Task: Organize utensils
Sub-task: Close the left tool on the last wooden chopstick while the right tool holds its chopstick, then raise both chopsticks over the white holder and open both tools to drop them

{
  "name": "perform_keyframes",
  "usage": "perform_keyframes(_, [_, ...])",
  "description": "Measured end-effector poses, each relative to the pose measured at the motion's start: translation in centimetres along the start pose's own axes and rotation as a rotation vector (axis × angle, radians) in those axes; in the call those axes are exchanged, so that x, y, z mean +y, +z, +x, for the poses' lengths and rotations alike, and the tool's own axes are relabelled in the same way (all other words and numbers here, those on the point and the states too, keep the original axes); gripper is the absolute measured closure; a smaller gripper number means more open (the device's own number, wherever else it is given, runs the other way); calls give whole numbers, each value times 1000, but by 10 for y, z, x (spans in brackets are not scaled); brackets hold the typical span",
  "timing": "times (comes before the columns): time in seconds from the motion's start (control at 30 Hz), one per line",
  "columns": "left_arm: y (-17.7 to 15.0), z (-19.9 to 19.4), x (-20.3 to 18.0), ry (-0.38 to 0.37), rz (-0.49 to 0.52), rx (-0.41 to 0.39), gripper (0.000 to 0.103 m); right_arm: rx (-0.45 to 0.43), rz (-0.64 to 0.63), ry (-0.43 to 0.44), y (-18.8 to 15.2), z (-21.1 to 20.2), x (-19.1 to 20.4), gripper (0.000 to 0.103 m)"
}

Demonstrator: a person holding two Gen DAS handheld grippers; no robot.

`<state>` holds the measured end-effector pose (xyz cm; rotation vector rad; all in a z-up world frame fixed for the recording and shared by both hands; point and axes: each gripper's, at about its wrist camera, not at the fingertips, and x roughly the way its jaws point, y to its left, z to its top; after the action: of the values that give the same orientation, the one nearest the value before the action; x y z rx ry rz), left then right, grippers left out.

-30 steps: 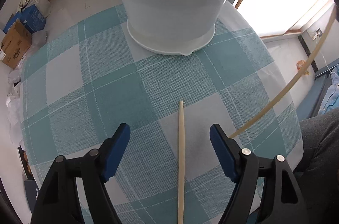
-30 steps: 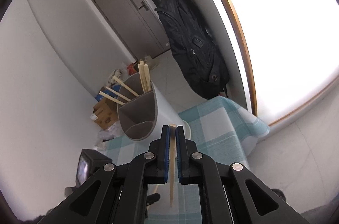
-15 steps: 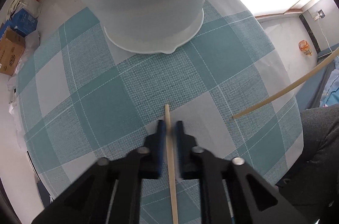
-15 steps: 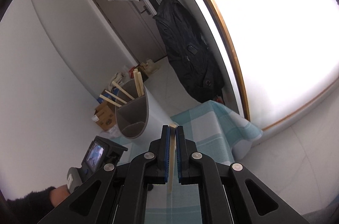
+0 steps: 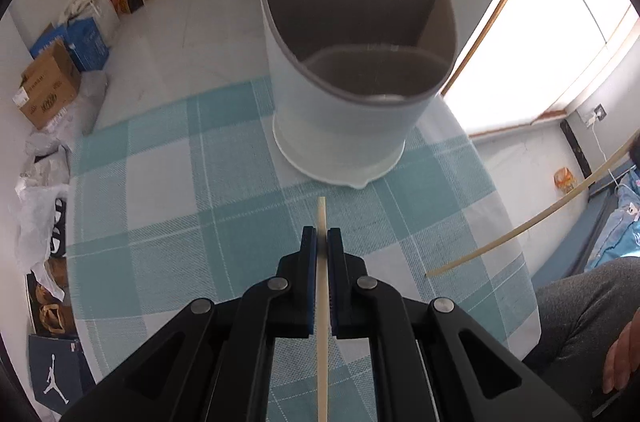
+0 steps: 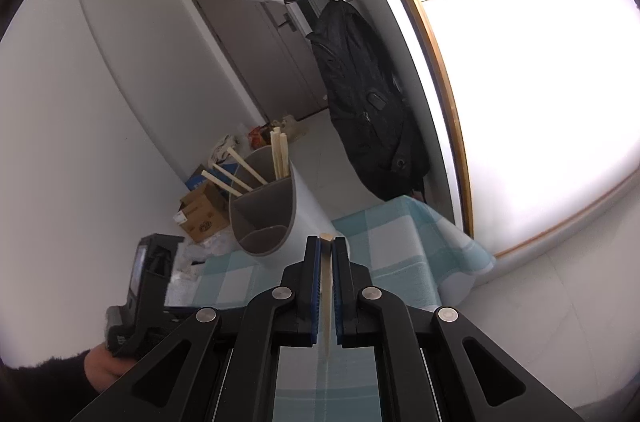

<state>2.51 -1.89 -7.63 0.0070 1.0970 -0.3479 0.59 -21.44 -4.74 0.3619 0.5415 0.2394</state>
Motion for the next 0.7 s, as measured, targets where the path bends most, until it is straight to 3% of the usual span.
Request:
perform_keyframes(0.1, [-8,-34,0,16,-11,-156,102,-8,-21,6,-1,-4,9,98])
perform_keyframes(0.23, [-8,-53,1,5,-35,-290,102,-18,-69,16,-3,-7,26,98])
perform_keyframes(0.5, [9,-63,8,-46,-95,-390,102,-2,-131,35,-6,-5,56,98])
perform_keyframes(0.7, [15,-74,5,-57,-63,-425,102,11,-151,48,3,-9,73,98])
